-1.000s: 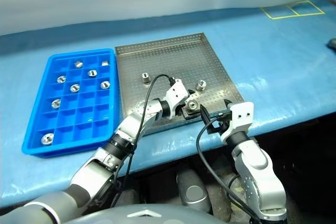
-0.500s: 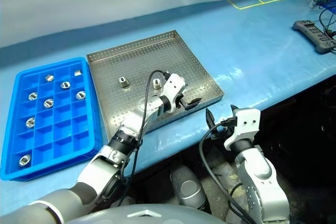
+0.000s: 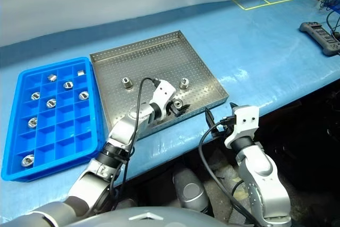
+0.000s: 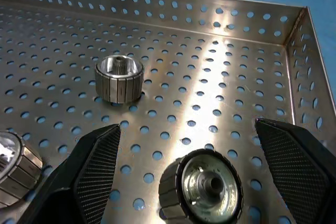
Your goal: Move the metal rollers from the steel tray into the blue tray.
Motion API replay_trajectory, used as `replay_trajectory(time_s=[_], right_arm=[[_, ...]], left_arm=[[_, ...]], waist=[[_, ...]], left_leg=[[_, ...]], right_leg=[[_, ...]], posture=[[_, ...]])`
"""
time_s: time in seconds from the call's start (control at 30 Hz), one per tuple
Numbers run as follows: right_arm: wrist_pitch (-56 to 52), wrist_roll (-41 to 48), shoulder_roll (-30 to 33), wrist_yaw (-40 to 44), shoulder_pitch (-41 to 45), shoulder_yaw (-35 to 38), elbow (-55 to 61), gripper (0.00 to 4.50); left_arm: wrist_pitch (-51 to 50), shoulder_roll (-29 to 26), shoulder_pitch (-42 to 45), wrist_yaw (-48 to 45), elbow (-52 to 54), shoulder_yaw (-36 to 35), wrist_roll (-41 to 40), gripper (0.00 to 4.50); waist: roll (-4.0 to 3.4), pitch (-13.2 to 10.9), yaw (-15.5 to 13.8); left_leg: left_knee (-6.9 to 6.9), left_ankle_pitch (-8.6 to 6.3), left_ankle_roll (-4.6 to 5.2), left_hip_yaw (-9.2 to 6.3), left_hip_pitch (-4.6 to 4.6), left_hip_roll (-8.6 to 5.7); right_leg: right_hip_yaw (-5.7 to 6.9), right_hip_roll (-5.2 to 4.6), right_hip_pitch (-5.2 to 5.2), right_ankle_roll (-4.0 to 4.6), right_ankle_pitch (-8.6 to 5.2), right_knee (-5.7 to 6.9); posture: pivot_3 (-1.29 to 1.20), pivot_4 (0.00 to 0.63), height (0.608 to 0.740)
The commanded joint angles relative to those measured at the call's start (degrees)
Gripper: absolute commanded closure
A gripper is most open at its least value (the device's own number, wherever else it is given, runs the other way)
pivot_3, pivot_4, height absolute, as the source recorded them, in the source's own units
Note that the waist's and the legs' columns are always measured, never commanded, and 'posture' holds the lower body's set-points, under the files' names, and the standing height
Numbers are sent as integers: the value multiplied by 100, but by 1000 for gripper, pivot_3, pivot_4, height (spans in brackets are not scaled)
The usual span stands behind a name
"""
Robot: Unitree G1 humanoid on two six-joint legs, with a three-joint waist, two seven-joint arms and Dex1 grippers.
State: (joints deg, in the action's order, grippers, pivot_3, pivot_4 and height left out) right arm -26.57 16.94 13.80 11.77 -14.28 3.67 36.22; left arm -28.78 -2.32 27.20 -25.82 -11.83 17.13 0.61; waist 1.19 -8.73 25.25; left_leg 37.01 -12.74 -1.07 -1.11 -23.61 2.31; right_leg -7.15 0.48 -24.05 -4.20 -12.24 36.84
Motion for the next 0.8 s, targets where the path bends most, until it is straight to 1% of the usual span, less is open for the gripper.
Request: replay_trajectory(time_s=[0.03, 0.1, 0.2, 0.4, 0.43, 0.53, 0.67, 0.8], right_arm=[[70, -6, 21, 39, 66, -3, 91, 0], [87, -77, 42, 39, 47, -24, 87, 0], [98, -102, 26, 47, 14, -33, 118, 0], [113, -113, 8, 53, -14, -26, 107, 0], [113, -111, 6, 55, -12, -29, 101, 0], [111, -124, 8, 95, 58, -103, 21, 0], [108, -86, 23, 207, 258, -196, -137, 0], [85, -47, 41, 418, 586, -377, -414, 0]], left_arm=[[-58, 32, 18, 13, 157, 119, 63, 16], [-36, 58, 50, 132, -39, 148, 176, 16], [-31, 114, 41, 203, -149, 157, 214, 606], [51, 169, -9, 296, -142, 101, 149, 2549], [64, 176, -17, 330, -136, 80, 147, 2619], [88, 206, -121, 397, 12, -87, 25, 2619], [172, 188, -417, 536, 511, -338, -72, 2619], [346, 223, -748, 1091, 1065, -668, 36, 2619]], waist=[[0, 0, -21], [0, 0, -44], [0, 0, -83], [0, 0, -113], [0, 0, -121], [0, 0, -126], [-1, -1, -156], [1, -7, -315]], left_leg=[[-1, 0, 0, 0, 0, 0], [-2, 0, 0, -1, 0, 0], [-5, 0, 0, -1, 1, 0], [-5, 0, 0, -1, -2, 0], [-5, 0, 0, -1, -2, 0], [-5, 0, 0, -1, -3, -1], [-6, 0, 0, -1, -1, 1], [-4, 0, 0, -1, 0, 1]], right_leg=[[0, 0, 0, 0, 0, 0], [1, 0, 0, 1, -1, 0], [1, 0, 0, 2, -2, -1], [0, 0, -5, 1, -2, 0], [1, 0, -5, 1, -2, 0], [0, -1, -5, 1, -2, 0], [1, 1, -5, 1, -2, 2], [0, 2, -5, 0, -1, 5]], posture=[[-391, 150, 740], [-396, 150, 740], [-401, 150, 740], [-400, 150, 740], [-400, 150, 740], [-377, 150, 740], [-322, 150, 740], [-244, 150, 740]])
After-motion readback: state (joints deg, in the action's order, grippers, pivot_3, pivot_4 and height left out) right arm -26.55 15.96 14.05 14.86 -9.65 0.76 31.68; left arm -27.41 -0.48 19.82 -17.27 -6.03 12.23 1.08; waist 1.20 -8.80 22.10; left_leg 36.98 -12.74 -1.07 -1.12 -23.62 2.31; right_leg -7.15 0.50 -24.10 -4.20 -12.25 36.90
